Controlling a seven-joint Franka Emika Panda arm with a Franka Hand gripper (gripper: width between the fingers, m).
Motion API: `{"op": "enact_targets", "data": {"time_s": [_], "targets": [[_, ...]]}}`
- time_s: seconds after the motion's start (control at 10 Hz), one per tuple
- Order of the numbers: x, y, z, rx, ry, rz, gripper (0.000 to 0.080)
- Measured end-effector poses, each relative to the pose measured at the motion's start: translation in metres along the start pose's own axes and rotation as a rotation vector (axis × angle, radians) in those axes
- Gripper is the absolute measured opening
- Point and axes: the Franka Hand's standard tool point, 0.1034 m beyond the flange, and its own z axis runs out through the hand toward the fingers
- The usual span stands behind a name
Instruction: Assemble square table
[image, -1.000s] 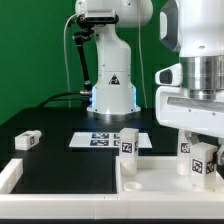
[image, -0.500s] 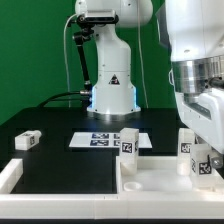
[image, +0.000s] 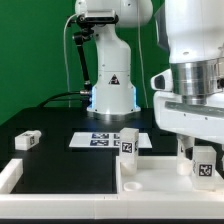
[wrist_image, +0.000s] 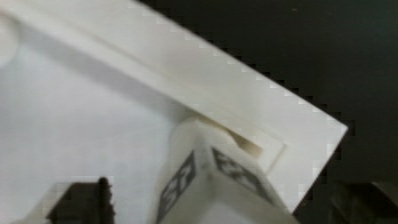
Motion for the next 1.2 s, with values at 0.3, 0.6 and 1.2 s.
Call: {"op": "enact_targets", "data": {"time_s": [0.3,0.6,1.2], "targets": [[0.0012,0.0021,0.0007,0.005,0.011,-0.235,0.0647],[0.0024,-0.0022,-0.0008,-0.027,0.065,-0.646,0.0649],[0.0028,-0.0016,0.0002,-0.014,0.062,-0.388,0.0291]]}}
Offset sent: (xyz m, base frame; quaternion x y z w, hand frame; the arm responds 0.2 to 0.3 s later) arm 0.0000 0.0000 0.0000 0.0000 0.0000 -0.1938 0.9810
